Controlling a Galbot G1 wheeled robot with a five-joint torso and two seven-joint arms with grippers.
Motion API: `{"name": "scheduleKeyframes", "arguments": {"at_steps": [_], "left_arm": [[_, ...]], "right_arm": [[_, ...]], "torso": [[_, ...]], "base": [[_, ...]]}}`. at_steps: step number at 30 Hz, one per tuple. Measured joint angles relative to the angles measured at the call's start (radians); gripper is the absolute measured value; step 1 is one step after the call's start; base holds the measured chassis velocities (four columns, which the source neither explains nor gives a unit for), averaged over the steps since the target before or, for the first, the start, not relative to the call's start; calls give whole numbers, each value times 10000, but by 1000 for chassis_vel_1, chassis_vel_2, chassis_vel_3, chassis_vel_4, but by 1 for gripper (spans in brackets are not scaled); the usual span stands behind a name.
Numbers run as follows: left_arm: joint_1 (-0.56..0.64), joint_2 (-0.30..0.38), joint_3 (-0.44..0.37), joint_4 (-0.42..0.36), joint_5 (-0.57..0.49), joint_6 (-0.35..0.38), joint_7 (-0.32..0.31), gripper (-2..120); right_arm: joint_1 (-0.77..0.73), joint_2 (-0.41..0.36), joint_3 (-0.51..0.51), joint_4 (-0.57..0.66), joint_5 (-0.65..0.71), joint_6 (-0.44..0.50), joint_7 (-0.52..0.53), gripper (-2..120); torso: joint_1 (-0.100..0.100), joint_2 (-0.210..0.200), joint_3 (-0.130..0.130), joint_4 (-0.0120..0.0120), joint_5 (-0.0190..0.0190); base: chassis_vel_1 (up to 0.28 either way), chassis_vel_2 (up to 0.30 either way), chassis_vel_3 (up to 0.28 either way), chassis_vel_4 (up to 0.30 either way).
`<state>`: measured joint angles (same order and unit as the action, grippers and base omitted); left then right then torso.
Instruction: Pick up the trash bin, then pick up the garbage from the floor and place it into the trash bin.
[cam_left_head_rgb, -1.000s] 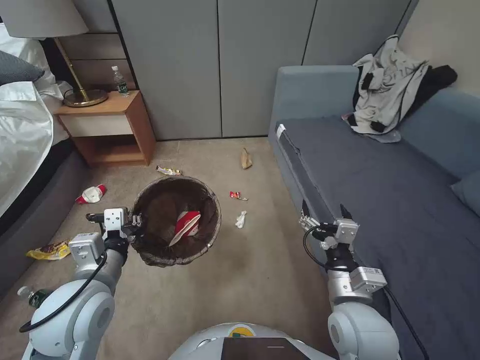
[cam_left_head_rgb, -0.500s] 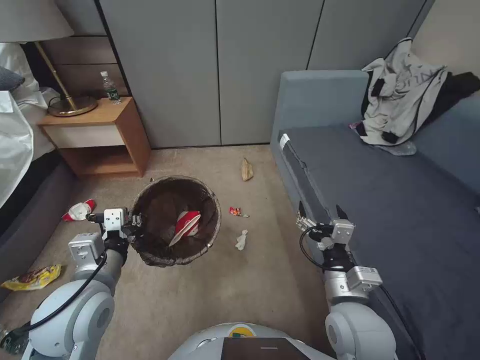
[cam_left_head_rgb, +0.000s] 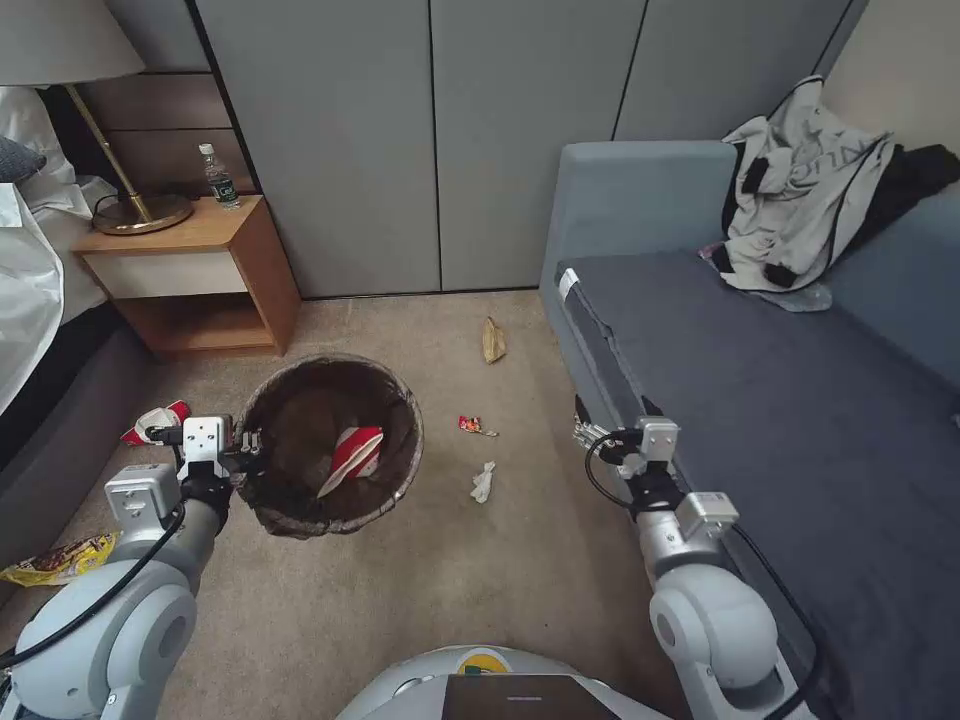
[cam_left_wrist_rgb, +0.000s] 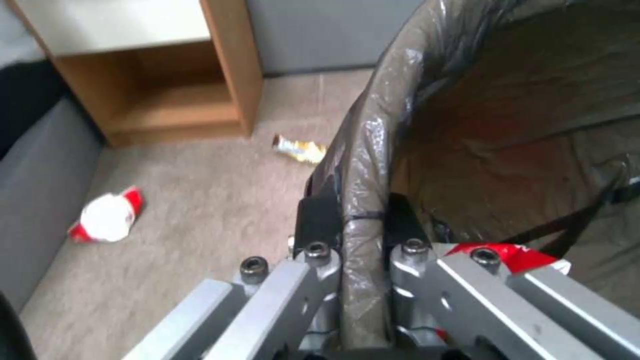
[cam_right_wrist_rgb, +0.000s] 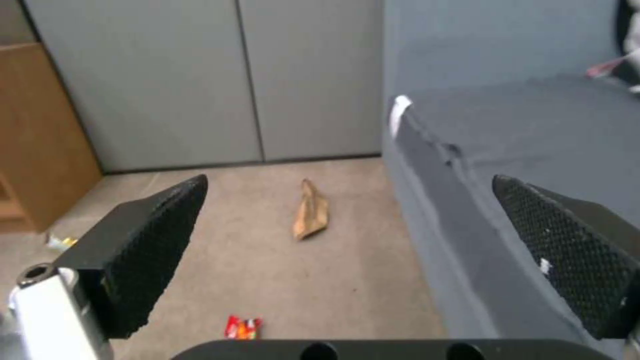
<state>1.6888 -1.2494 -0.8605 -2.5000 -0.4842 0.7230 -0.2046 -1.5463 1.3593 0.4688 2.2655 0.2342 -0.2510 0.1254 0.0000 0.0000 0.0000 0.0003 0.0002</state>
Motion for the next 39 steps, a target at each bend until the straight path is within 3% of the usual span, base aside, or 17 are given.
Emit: {"name": "scheduleKeyframes", "arguments": {"at_steps": [12, 22, 27, 39], "left_arm": [[205, -144, 130, 0, 331, 73, -8, 2], [237, -219, 48, 0, 354, 89, -83, 2], [299, -215, 15, 0, 334, 89, -89, 2], [346, -142, 56, 0, 307, 93, -83, 2]], "right_arm": [[1093, -845, -733, -1823, 1030, -244, -705, 100], [2311, -1550, -2014, -3810, 2101, -587, -825, 100], [2770, -1558, -2443, -4340, 2420, -783, -826, 100], [4253, -742, -3464, -6588, 2157, -1215, -913, 100]], "torso": [[0, 0, 0, -6, 0], [0, 0, 0, -3, -2], [0, 0, 0, -3, -2], [0, 0, 1, -3, -2]], "base": [[0, 0, 0, 0], [0, 0, 0, 0], [0, 0, 0, 0], [0, 0, 0, 0]]}}
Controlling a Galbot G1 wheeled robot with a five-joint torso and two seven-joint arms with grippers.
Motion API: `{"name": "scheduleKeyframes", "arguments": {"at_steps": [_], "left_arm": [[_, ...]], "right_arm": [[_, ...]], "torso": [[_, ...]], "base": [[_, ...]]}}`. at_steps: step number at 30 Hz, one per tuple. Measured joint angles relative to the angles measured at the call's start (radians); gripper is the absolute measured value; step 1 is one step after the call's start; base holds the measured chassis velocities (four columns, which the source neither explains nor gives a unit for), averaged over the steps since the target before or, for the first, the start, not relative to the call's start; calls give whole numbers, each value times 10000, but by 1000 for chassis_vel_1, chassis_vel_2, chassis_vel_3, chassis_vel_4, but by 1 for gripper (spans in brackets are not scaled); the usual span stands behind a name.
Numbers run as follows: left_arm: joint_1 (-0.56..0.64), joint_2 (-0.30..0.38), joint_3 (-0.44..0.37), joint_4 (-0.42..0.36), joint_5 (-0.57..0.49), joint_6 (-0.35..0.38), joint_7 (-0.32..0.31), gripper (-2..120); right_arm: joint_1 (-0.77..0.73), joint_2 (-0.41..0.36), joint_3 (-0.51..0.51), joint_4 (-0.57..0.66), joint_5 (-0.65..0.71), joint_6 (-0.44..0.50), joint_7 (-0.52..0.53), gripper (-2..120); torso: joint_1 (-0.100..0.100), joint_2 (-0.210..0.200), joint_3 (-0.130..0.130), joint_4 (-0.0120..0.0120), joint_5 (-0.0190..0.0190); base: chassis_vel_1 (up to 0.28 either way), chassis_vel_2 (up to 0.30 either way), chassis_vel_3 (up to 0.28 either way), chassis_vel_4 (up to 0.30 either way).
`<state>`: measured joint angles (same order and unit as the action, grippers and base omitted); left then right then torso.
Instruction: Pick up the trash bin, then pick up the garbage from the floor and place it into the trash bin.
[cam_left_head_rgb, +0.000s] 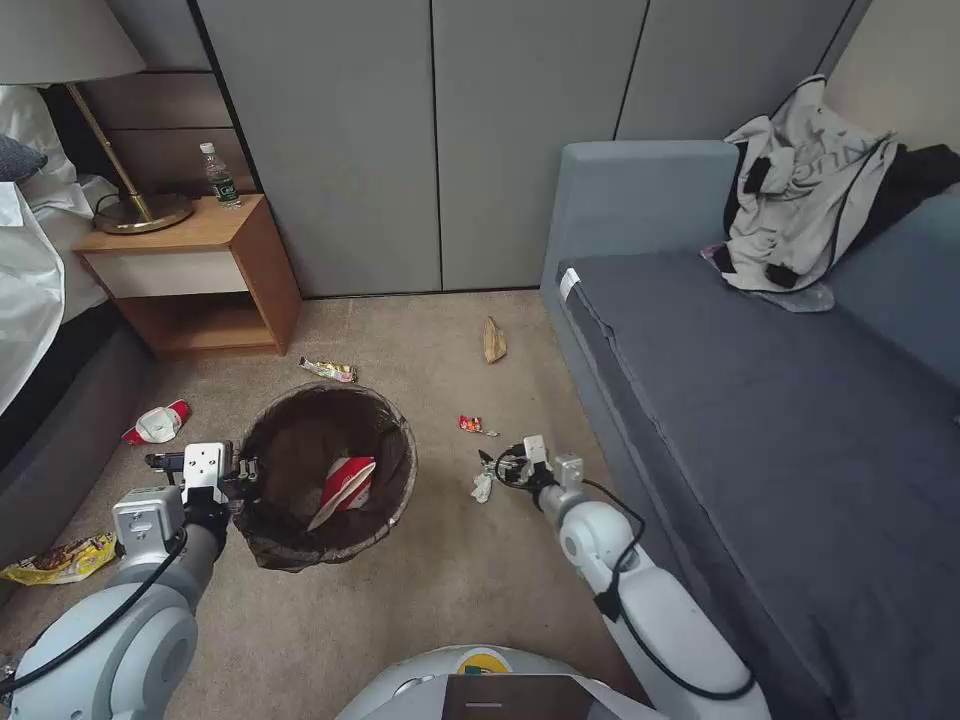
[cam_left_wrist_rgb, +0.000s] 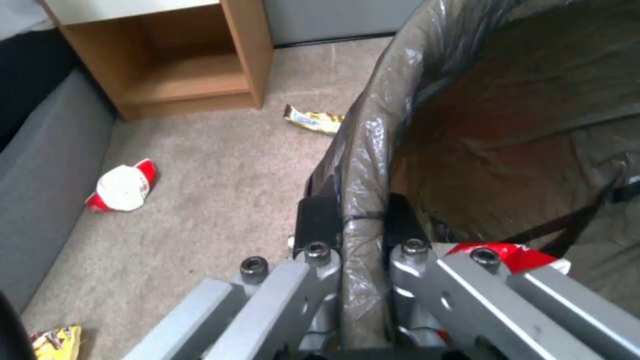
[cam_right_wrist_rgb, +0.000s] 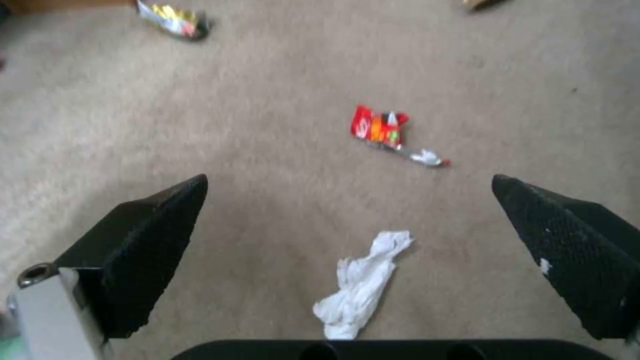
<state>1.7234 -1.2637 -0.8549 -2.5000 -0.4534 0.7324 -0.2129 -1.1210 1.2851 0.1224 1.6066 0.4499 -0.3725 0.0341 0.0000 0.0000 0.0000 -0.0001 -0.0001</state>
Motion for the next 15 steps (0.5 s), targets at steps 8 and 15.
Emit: {"name": "scheduleKeyframes", "arguments": {"at_steps": [8, 15], "left_arm": [[22, 22, 12, 1, -18, 5, 20, 2], [-27, 35, 62, 0, -34, 5, 45, 2]], "right_arm": [[415, 369, -189, -1132, -344, -41, 0, 100], [809, 769, -272, -2169, -1066, 77, 39, 100]], "torso": [[0, 0, 0, -1, -1], [0, 0, 0, 0, 0]], "base": [[0, 0, 0, 0], [0, 0, 0, 0]]}}
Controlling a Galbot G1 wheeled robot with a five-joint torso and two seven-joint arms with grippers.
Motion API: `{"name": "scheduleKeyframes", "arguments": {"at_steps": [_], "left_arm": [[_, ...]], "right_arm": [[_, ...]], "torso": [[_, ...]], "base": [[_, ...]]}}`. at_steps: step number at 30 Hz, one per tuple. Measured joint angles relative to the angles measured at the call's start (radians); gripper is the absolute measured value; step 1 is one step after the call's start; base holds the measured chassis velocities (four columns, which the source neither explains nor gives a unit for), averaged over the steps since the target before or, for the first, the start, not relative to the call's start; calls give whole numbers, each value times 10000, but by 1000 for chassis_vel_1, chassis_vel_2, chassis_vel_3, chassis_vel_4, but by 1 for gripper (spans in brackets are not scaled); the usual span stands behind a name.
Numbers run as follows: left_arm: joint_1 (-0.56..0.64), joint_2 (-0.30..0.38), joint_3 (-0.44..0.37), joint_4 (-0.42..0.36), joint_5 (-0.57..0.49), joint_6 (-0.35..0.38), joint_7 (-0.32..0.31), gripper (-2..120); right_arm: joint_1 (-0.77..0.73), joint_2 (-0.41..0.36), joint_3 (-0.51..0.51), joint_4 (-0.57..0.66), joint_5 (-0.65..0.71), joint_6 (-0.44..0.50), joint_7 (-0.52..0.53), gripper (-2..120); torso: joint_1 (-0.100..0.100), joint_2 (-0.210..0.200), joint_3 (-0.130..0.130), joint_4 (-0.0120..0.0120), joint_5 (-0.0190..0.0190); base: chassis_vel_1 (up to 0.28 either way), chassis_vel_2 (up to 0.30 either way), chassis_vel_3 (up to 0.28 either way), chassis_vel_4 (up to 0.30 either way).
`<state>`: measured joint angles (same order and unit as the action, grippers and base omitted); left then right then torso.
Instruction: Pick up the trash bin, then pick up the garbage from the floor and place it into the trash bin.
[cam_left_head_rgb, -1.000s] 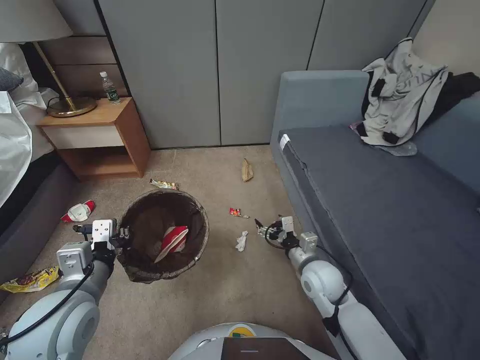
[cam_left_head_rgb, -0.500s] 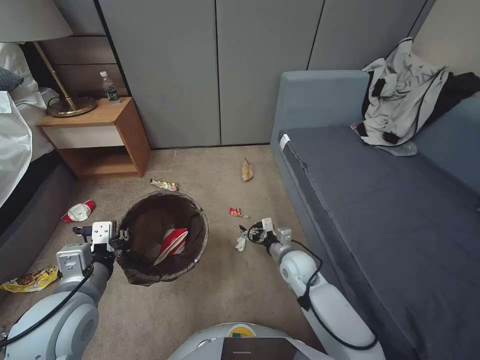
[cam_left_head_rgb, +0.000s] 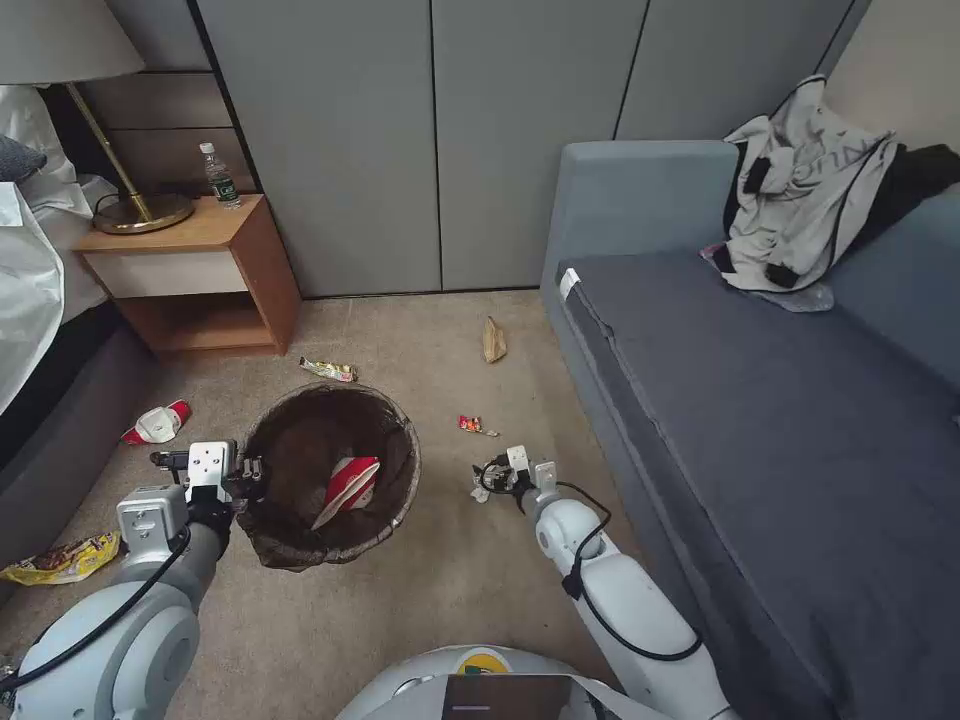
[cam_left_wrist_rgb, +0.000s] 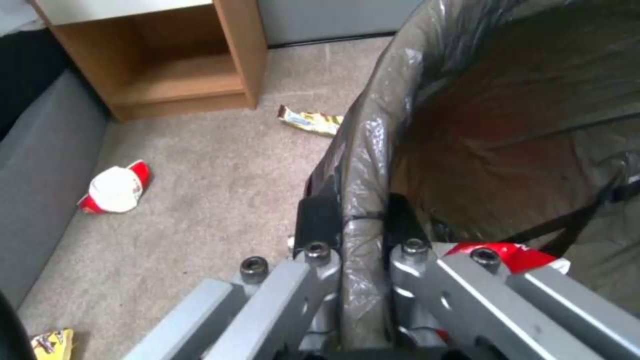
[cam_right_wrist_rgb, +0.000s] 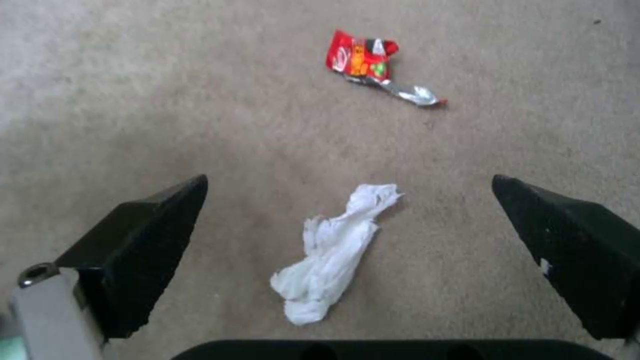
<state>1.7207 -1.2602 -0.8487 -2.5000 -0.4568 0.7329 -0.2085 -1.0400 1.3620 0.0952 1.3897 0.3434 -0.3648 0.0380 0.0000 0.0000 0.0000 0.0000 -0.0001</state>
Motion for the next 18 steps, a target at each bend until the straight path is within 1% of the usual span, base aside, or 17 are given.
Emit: {"name": "scheduleKeyframes", "arguments": {"at_steps": [8, 10, 14, 15, 18], "left_arm": [[-106, 37, 49, 0, -24, 7, 19, 2], [-115, 37, 53, 0, -26, 8, 20, 2], [-169, 16, 64, 0, -31, 11, 23, 2], [-169, 16, 64, 0, -31, 11, 23, 2], [-163, 1, 64, 0, -33, 14, 25, 2]], "right_arm": [[329, 271, -75, -944, -695, 94, -12, 100], [363, 288, -93, -1019, -750, 101, -12, 100], [627, 447, -221, -1671, -1069, 180, -117, 100], [627, 447, -221, -1671, -1069, 180, -117, 100], [853, 640, -248, -2301, -1278, 348, -236, 100]], "torso": [[0, 0, 0, 0, 0], [0, 0, 0, 0, 0], [0, 0, 0, 0, 0], [0, 0, 0, 0, 0], [0, 0, 0, 1, 0]], "base": [[0, 0, 0, 0], [0, 0, 0, 0], [0, 0, 0, 0], [0, 0, 0, 0], [0, 0, 0, 0]]}}
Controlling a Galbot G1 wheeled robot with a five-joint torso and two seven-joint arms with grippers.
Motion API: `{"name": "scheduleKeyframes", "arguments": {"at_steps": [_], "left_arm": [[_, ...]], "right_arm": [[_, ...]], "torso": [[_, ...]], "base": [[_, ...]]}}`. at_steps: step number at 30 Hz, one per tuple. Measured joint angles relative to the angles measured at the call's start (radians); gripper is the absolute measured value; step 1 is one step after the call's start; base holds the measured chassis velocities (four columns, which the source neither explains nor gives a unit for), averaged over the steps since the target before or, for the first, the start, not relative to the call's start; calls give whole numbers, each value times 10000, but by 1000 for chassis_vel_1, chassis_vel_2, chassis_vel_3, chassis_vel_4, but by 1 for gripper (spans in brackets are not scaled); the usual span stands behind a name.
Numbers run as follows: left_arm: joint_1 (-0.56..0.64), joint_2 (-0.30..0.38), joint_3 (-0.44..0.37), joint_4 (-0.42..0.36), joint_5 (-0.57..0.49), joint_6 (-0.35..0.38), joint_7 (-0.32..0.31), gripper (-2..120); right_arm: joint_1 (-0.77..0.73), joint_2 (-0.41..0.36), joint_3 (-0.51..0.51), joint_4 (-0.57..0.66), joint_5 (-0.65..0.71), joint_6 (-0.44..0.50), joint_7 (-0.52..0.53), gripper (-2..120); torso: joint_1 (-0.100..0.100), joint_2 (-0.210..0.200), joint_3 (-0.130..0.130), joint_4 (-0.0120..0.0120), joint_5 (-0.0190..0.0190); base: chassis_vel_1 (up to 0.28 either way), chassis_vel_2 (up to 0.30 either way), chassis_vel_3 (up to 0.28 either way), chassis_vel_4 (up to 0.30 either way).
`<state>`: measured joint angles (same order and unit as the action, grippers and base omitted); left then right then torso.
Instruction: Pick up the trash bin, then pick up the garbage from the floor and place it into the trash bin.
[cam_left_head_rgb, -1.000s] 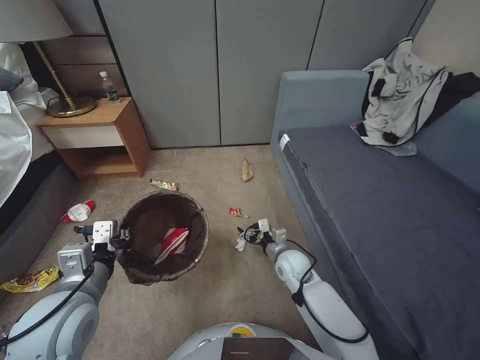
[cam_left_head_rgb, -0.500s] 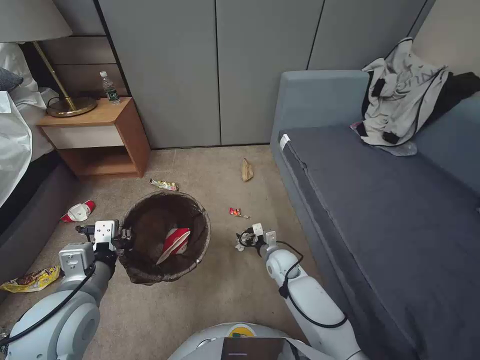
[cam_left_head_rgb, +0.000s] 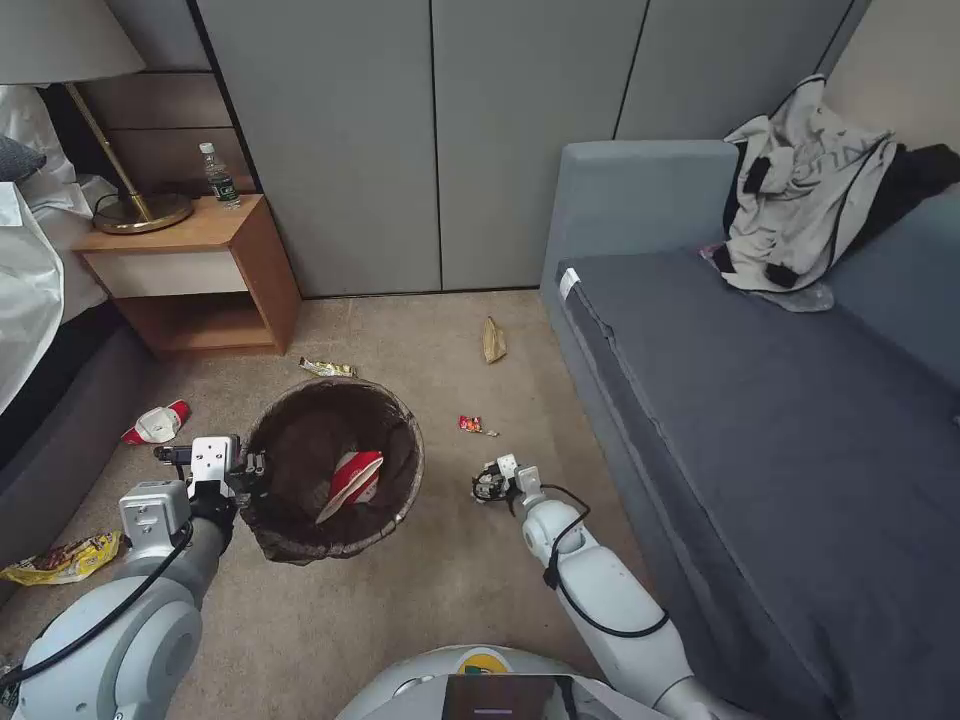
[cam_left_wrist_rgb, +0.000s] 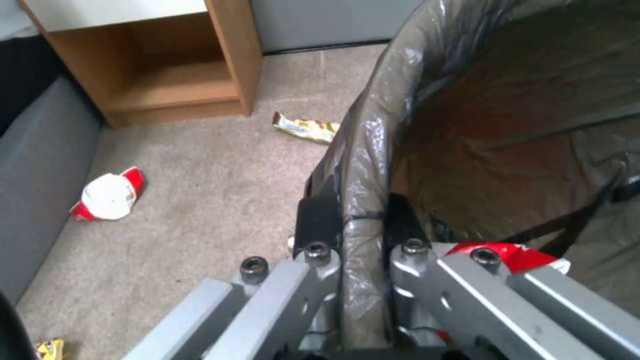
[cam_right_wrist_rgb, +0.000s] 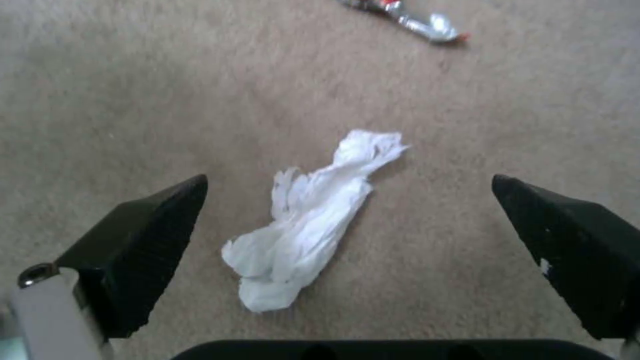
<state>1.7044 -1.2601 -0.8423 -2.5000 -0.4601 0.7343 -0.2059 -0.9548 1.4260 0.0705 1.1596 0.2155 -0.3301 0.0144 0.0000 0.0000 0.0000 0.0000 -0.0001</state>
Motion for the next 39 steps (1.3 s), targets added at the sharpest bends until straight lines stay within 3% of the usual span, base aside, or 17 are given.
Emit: {"name": "scheduleKeyframes", "arguments": {"at_steps": [17, 39], "left_arm": [[45, -14, -5, 0, -50, 11, 2, 2], [9, 45, 40, 0, -100, 12, 6, 2]], "right_arm": [[395, 472, 105, -1451, -1072, 646, -485, 100], [563, 792, 64, -1892, -1560, 907, -674, 97]], "torso": [[0, 0, 0, 0, 0], [0, 0, 0, 0, 0]], "base": [[0, 0, 0, 0], [0, 0, 0, 0]]}}
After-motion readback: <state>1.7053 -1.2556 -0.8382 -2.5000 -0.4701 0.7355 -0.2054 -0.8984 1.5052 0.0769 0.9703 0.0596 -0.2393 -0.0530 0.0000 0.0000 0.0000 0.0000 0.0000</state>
